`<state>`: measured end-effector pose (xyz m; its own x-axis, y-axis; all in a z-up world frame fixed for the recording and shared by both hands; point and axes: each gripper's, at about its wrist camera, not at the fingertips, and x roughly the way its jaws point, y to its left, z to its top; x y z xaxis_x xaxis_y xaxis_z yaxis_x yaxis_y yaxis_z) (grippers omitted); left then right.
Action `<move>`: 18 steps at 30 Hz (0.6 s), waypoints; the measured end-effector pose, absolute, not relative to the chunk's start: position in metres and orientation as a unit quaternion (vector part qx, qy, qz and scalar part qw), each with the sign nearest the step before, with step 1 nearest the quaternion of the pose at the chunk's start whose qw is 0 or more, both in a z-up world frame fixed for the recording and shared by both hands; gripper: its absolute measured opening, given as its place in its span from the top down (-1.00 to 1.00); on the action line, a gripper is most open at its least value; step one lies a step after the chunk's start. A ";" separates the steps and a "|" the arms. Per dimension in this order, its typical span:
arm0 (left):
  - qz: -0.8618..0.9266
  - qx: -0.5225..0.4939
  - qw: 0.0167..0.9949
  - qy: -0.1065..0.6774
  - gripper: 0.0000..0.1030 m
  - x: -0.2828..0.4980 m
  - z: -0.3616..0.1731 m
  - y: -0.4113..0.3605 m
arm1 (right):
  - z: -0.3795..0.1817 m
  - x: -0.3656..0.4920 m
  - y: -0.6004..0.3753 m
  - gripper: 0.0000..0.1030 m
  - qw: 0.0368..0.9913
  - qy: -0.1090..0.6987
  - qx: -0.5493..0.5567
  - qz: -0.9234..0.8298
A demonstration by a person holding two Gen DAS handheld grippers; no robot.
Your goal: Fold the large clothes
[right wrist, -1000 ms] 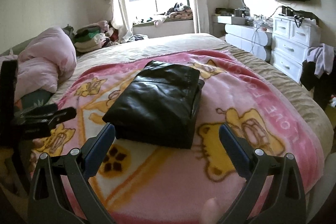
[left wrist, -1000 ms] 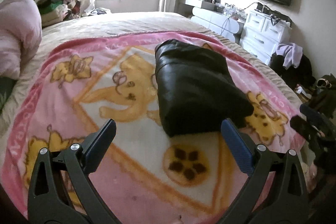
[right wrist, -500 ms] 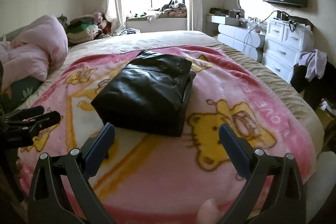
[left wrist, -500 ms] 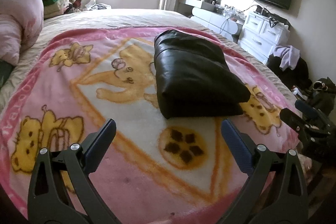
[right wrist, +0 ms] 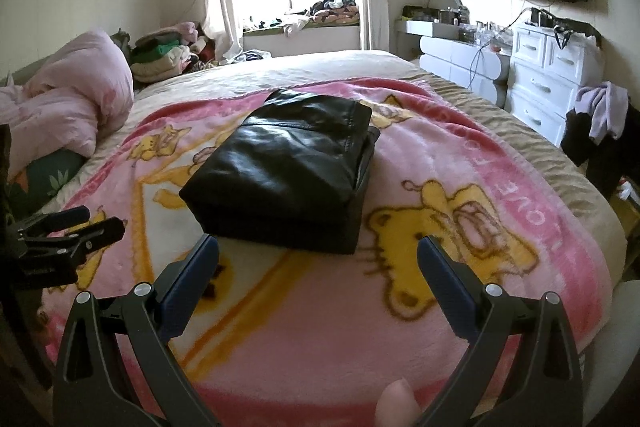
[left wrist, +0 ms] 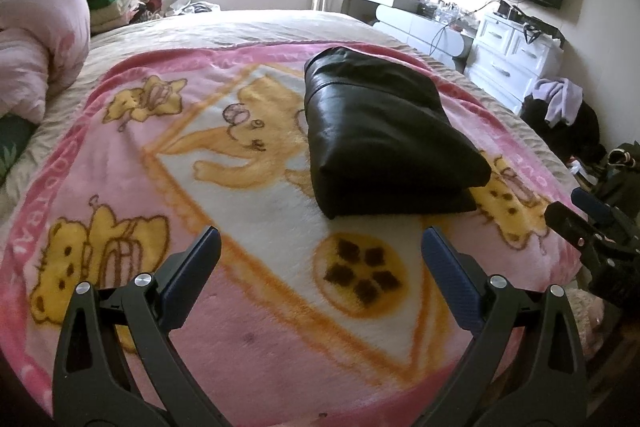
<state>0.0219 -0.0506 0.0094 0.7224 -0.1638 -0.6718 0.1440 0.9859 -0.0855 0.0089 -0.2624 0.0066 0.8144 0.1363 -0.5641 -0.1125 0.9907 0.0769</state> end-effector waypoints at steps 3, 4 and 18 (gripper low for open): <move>-0.083 -0.013 0.928 0.364 -0.82 0.022 0.010 -0.050 | 0.007 0.010 -0.263 -0.91 0.951 0.300 0.019 0.066; -0.082 -0.013 0.927 0.365 -0.82 0.022 0.010 -0.050 | 0.007 0.010 -0.263 -0.91 0.951 0.300 0.020 0.066; -0.076 -0.006 0.929 0.362 -0.82 0.021 0.012 -0.051 | 0.006 0.010 -0.261 -0.91 0.951 0.302 0.014 0.069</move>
